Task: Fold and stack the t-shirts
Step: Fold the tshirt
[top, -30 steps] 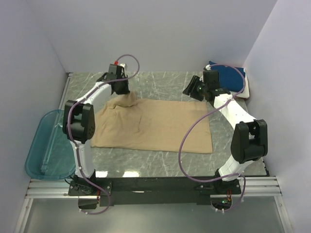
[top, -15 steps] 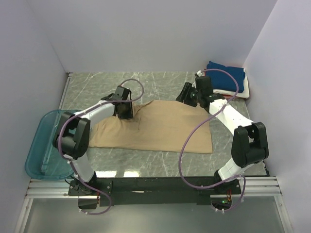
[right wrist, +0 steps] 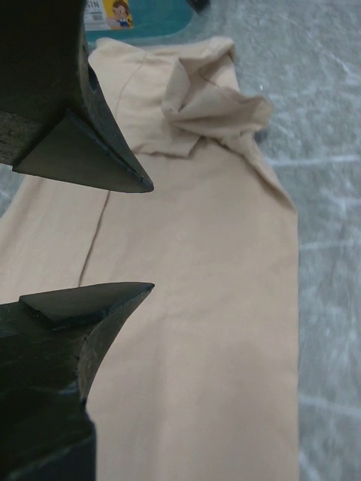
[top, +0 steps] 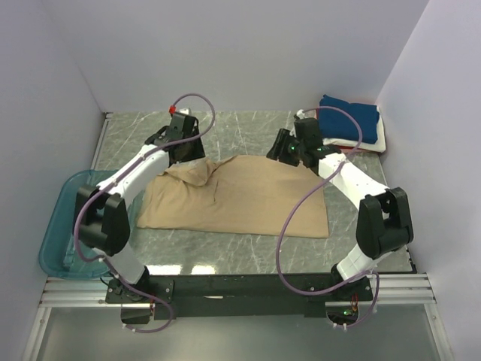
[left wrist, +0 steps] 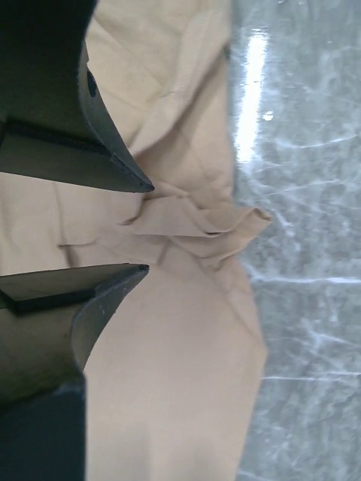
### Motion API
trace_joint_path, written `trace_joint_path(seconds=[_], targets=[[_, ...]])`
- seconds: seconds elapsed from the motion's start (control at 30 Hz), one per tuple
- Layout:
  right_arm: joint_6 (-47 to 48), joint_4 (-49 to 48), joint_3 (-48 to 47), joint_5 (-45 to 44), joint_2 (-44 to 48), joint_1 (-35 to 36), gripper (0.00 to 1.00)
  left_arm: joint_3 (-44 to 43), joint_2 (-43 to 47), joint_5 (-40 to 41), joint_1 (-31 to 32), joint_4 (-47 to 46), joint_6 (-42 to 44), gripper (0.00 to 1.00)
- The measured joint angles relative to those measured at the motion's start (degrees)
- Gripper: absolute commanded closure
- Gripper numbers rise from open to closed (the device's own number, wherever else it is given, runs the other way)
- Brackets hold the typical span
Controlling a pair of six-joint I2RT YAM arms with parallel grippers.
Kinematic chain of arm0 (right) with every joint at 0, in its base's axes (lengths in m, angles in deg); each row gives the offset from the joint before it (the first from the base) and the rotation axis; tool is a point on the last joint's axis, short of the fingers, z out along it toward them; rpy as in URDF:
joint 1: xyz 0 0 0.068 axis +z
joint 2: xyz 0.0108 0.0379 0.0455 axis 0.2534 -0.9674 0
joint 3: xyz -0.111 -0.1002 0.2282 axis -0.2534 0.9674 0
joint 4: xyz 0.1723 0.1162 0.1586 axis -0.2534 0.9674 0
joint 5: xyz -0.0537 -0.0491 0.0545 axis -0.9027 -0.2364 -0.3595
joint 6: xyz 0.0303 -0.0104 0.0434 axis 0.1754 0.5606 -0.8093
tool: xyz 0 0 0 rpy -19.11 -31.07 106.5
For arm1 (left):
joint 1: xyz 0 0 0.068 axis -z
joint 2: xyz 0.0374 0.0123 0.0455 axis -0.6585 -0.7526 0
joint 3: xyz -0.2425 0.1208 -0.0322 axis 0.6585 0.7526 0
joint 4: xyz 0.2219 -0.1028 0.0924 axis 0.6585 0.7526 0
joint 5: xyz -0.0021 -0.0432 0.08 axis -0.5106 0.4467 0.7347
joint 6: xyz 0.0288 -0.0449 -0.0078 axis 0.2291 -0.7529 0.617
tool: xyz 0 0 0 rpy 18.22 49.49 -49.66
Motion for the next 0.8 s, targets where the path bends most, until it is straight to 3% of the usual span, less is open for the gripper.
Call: trace_joint_path(seconds=[0.33,0.53,0.63,0.8], targets=[[0.39,0.26,-7.56,0.0,-5.75,6.12,0.42,-10.86,-17.99,0.72,-0.09,3.48,1.27,0.53],[0.68,0.66,-7.48,-0.22,-5.9,6.38,0.42,-11.5,-21.09,-0.59,-0.09,4.81,1.86,0.55],[0.9,0.63,-6.8,-0.5,-5.9,6.38,0.42,-11.63,-21.05,-1.75,-0.07,4.48,1.81,0.62],[0.98,0.61,-5.73,-1.05,-5.81,6.38,0.42,-10.84,-20.35,-3.98,0.44,4.22,1.68,0.84]])
